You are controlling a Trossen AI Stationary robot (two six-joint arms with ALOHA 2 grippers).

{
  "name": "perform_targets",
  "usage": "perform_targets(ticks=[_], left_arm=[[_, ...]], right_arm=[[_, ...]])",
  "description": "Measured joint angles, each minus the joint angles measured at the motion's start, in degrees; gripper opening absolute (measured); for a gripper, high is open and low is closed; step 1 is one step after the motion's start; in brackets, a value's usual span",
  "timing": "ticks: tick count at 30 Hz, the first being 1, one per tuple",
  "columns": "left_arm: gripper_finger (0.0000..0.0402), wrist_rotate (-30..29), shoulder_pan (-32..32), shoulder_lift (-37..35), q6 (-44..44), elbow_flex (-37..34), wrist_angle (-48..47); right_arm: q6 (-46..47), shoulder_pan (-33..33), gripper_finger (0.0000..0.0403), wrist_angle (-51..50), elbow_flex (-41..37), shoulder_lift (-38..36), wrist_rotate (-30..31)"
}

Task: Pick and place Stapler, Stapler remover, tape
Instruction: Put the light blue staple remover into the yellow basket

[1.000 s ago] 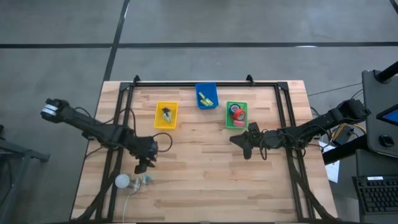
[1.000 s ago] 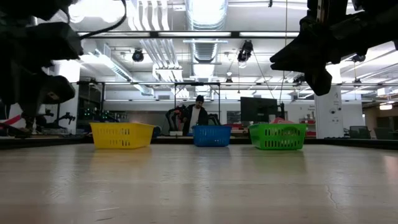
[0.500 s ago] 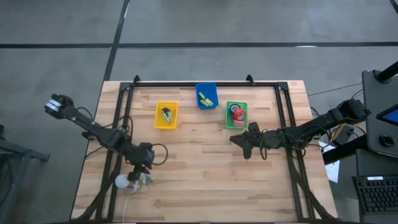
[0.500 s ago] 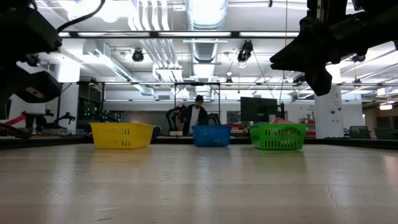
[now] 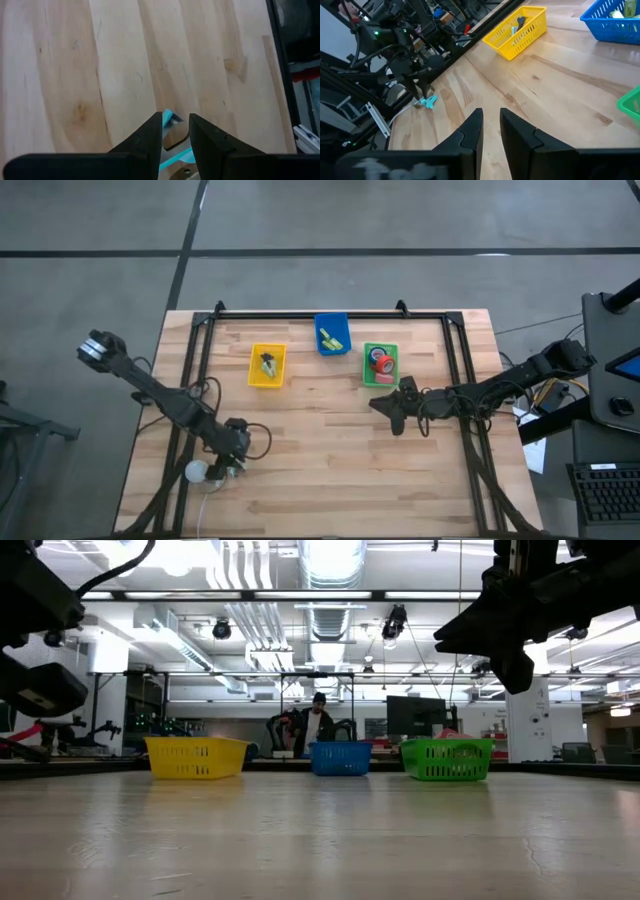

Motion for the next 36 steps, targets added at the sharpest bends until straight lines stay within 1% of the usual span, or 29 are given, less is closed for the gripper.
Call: perform_targets(ticks=[9, 18, 22, 26, 33, 36], left_arm=[[0.0098, 0.0, -0.12, 3.93, -0.05, 0.0, 0.36], [0.0098, 0.19, -0.24, 7.59, -0.07, 0.0, 2.72], [0.0092, 0.44, -0.24, 8.97, -0.05, 0.01, 3.8], [0.0074, 1.01, -0.24, 9.65, -0.02, 0.0, 3.66], [0.0018, 1.31, -0.22, 9.7, -0.01, 0.09, 4.39], [0.0007, 1.26, -0.22, 9.52, -0.01, 0.07, 5.09]], right_arm=[[0.0, 0.02, 0.0052, 0.0, 0.0, 0.0, -0.02], [0.0, 0.0, 0.0062, 0.0, 0.0, 0.0, -0.02], [0.0, 0.02, 0.0063, 0.0, 0.0, 0.0, -0.02], [0.0, 0.0, 0.0058, 0.0, 0.0, 0.0, -0.02], [-0.02, 0.0, 0.0052, 0.0, 0.0, 0.0, 0.06], [-0.02, 0.0, 0.0055, 0.0, 0.0, 0.0, 0.27]])
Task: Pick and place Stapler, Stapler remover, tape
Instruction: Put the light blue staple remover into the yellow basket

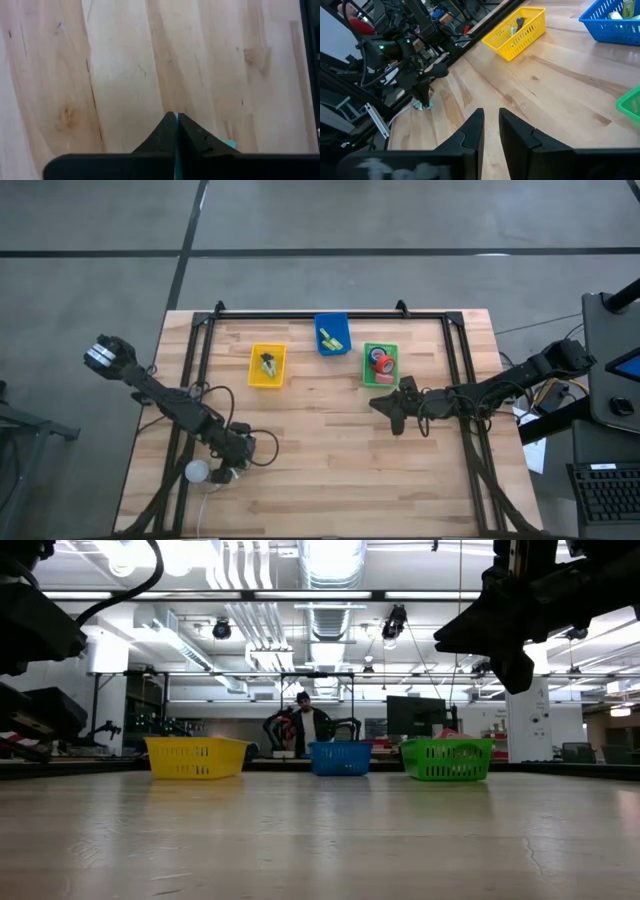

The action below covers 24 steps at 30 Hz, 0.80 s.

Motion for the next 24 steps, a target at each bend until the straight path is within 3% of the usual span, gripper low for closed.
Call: perform_targets(ticks=[5, 9, 17, 24], left_arm=[[0.0011, -4.14, 0.0, -0.08, 0.06, 0.54, 0.21], [0.0009, -11.45, 0.02, -0.11, 0.09, 0.63, 0.15], [0.0012, -35.56, 0.38, -0.67, 0.66, 0.76, 0.17], [0.0008, -62.21, 0.42, -3.51, 5.5, 2.26, 0.5]], right_arm=[[0.0, 0.02, 0.0061, 0.0, 0.0, 0.0, 0.16], [0.0, 0.02, 0.0064, 0.0, 0.0, 0.0, 1.08], [0.0, 0.0, 0.0054, 0.0, 0.0, 0.0, 1.3], [-0.22, 0.02, 0.0055, 0.0, 0.0, 0.0, 1.3]])
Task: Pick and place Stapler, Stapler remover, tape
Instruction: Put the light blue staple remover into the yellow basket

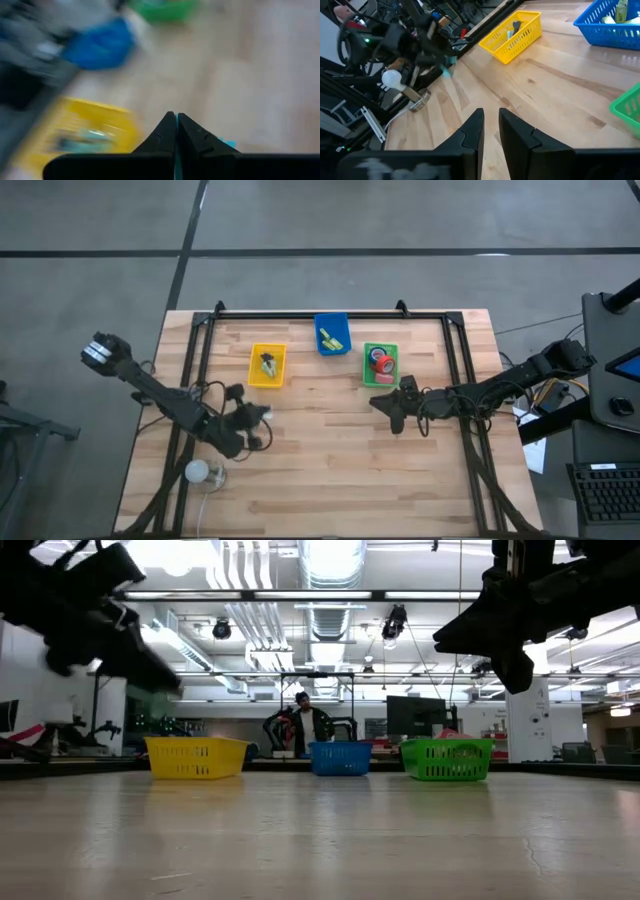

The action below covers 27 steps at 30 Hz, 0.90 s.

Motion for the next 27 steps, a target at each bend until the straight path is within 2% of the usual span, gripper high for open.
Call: perform_targets(ticks=[4, 6, 8, 12, 17, 23, 27], left_arm=[[0.0011, -17.22, 1.29, -0.68, 1.65, 0.0, -0.22], [0.0013, -21.31, 3.19, -0.66, 1.44, 0.0, -0.2], [0.0013, -22.16, 5.98, -0.64, 0.77, -0.03, -0.12], [0.0008, -18.4, 12.29, -0.6, 0.22, -0.07, -0.16], [0.0012, -9.56, 21.13, -0.55, -0.38, -0.11, -0.16], [0.0014, -3.05, 29.56, -0.55, -1.01, -0.11, 0.62], [0.0011, 5.36, 33.29, -0.03, -2.45, -0.25, 2.41]], right_arm=[[-0.08, 0.0, 0.006, 0.0, 0.0, 0.0, 0.02], [-0.15, -0.02, 0.0062, 0.0, 0.0, 0.0, 0.04], [-0.17, 0.0, 0.0063, 0.0, 0.0, 0.0, 0.04], [-0.2, -0.02, 0.0061, -0.01, 0.0, 0.0, 0.04], [-0.35, -0.02, 0.0053, -0.02, 0.0, 0.0, 0.07], [-0.48, -0.02, 0.0055, -0.02, 0.0, 0.0, 1.29], [-0.48, 0.0, 0.0059, -0.29, 0.0, 0.0, 1.31]])
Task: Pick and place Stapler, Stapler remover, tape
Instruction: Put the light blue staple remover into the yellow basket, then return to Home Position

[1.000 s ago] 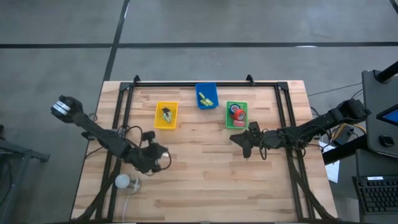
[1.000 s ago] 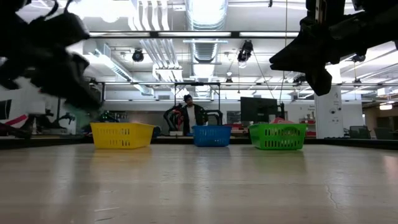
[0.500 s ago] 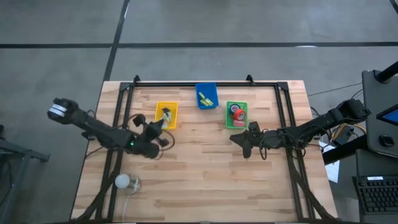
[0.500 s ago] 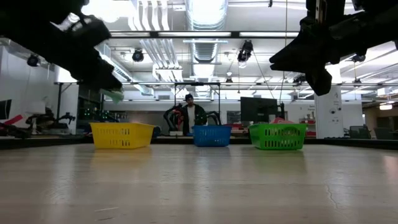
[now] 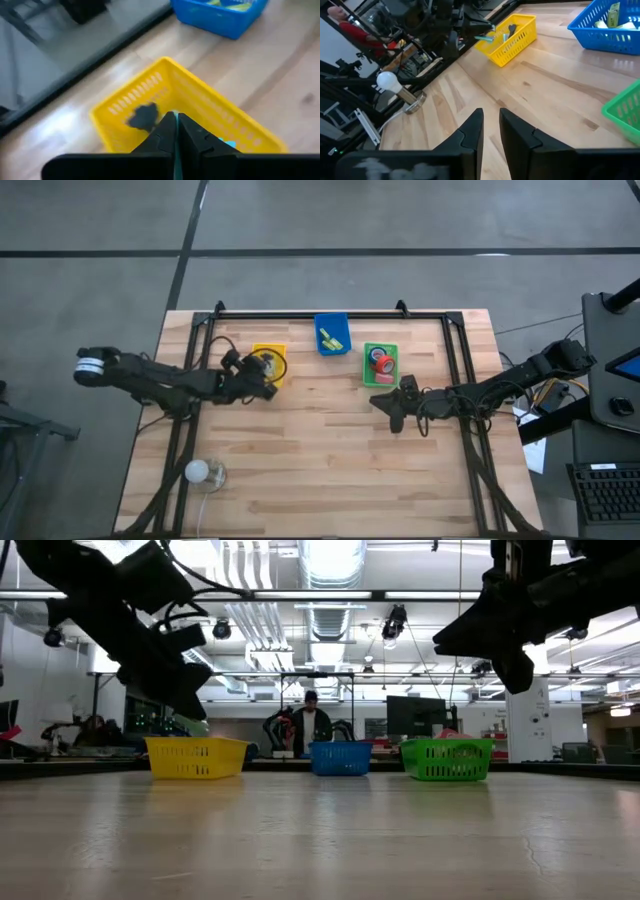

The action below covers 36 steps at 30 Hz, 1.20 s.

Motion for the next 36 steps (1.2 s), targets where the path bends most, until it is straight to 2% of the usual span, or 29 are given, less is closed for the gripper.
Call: perform_targets(ticks=[2, 5, 15, 18, 31, 33, 36], left_arm=[[0.0013, 2.71, 1.02, 0.76, 0.11, -0.02, 1.57], [0.0021, 3.4, 1.76, 1.96, 0.17, -0.02, 3.08], [0.0026, 2.75, 2.72, 3.41, 2.36, -0.02, 4.0], [0.0031, 0.53, 2.72, 3.41, 2.59, -0.02, 4.4], [0.0116, 2.12, 2.66, 3.39, 4.42, -0.02, 7.36], [0.0118, 3.34, 2.32, 3.39, 5.5, -0.02, 8.97], [0.0105, 8.93, 1.79, 3.35, 5.87, -0.02, 12.76]], right_arm=[[0.02, -0.02, 0.0061, -0.57, 0.0, 0.0, 0.04], [0.06, -0.01, 0.0061, -1.01, 0.0, 0.01, 0.06], [0.07, 0.25, 0.0049, -1.06, 0.0, 0.02, 0.19], [0.07, 0.25, 0.0048, -1.06, 0.0, 0.01, 0.19], [1.8, 0.26, 0.0051, -1.66, 0.0, 0.02, 0.16], [3.86, 0.26, 0.0053, -2.7, 0.0, 0.02, 0.15], [2.28, 0.26, 0.0054, -3.31, 0.0, 0.02, 0.15]])
